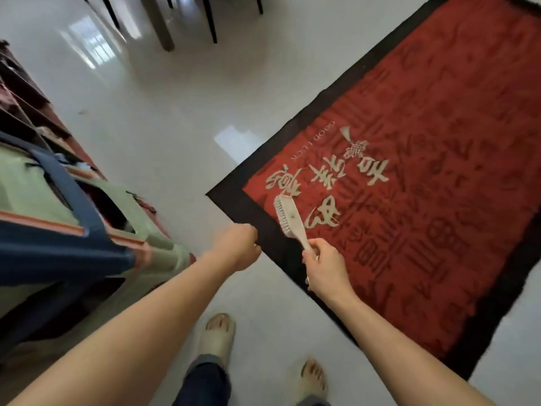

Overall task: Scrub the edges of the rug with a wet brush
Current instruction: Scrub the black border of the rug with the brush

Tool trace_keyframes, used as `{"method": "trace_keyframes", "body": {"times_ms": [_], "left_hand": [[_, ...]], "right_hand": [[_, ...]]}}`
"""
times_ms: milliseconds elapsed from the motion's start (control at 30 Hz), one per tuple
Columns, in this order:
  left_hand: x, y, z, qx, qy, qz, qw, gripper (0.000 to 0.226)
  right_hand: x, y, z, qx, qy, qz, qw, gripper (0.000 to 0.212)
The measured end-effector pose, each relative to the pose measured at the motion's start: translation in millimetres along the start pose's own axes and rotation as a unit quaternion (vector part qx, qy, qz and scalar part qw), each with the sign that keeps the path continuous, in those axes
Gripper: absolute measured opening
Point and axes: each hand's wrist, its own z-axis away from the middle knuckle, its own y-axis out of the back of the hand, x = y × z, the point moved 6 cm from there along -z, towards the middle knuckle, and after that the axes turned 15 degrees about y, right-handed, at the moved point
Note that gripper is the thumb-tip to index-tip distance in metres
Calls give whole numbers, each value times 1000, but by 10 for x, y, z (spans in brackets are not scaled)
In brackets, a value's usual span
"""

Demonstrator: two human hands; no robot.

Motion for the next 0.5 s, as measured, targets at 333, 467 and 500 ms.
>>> {"method": "trace_keyframes", "body": {"times_ms": [333,467,500], "left_hand": [[-1038,-1416,-2223,7,76,59,995,39],[-1029,-1764,-3162,55,63,79,993,39],[-1007,-1815,-3393,63,58,80,993,39]], "right_hand": [[1170,-2241,-1409,-34,31,82,996,41],[1710,-2910,-1973,-52,80,134,986,53],[1806,-3011,-2160,-46,95,148,983,51]]}}
